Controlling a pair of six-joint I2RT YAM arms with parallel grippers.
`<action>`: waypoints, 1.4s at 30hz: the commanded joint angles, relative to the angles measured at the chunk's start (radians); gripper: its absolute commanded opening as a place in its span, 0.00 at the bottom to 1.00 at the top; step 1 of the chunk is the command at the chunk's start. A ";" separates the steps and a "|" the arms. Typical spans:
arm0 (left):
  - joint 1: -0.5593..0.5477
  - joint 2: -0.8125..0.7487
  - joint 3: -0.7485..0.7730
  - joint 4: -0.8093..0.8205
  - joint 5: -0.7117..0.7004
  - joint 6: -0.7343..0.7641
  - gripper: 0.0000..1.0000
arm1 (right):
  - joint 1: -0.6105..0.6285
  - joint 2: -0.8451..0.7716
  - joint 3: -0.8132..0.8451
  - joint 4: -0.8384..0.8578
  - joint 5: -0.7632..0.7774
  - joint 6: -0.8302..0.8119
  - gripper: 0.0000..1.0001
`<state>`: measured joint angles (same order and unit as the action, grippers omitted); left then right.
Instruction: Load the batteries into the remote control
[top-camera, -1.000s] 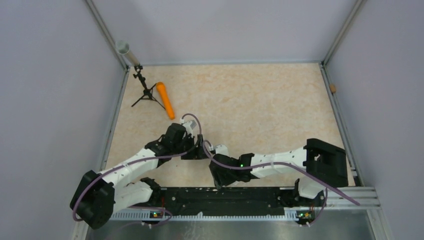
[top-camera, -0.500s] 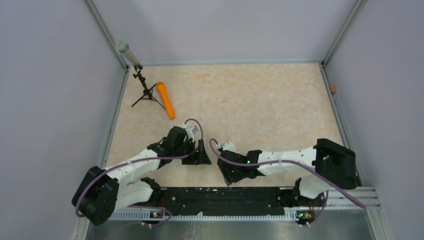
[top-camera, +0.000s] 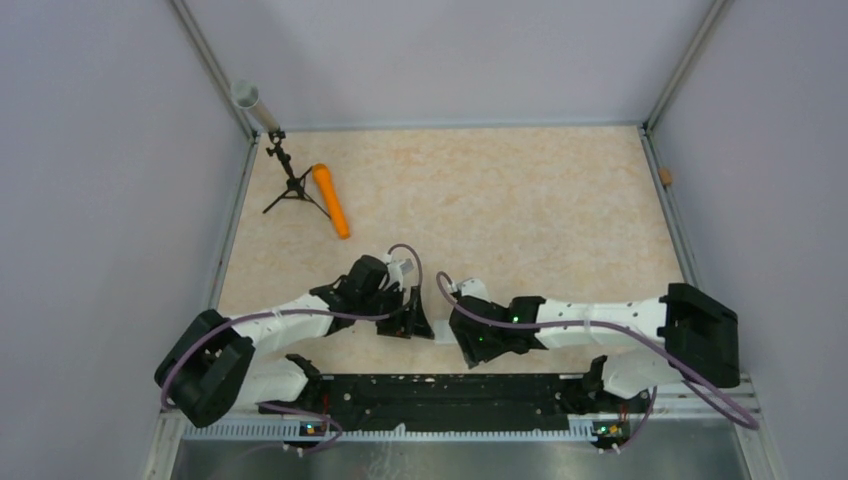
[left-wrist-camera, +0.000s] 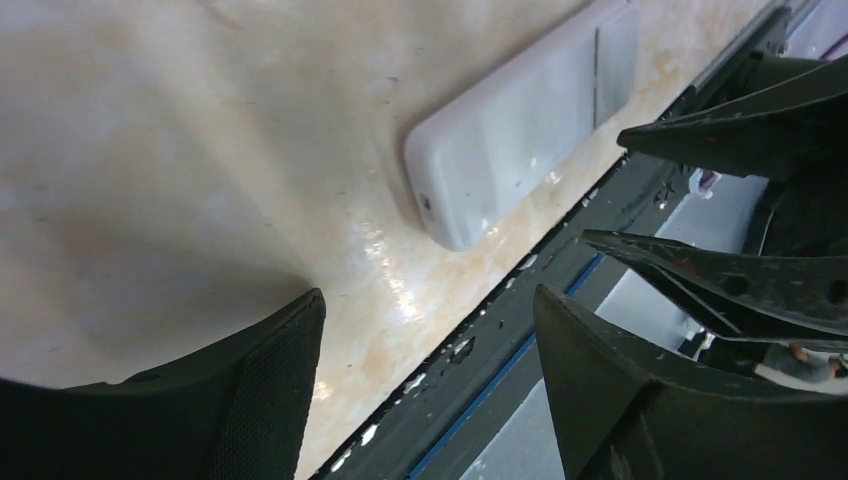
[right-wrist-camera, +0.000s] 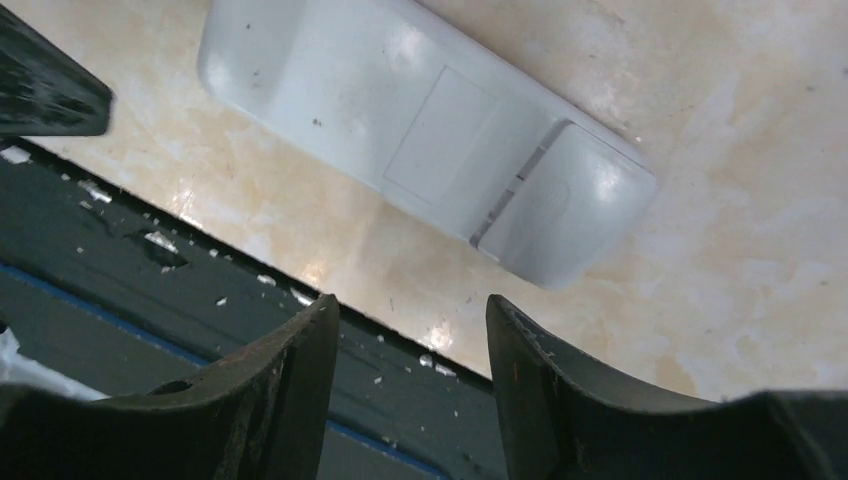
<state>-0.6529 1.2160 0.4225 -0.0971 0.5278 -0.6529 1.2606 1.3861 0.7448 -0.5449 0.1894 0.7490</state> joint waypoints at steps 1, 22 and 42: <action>-0.057 0.044 0.011 0.079 0.003 -0.029 0.77 | -0.014 -0.119 0.054 -0.122 0.028 -0.001 0.56; -0.063 0.266 0.018 0.254 0.006 -0.092 0.49 | -0.248 -0.211 -0.116 0.009 0.051 0.107 0.49; -0.066 0.297 0.010 0.270 0.015 -0.084 0.36 | -0.283 -0.166 -0.158 0.103 0.000 0.113 0.39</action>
<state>-0.7143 1.4845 0.4454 0.2062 0.6048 -0.7753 0.9897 1.2209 0.5980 -0.4713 0.2001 0.8497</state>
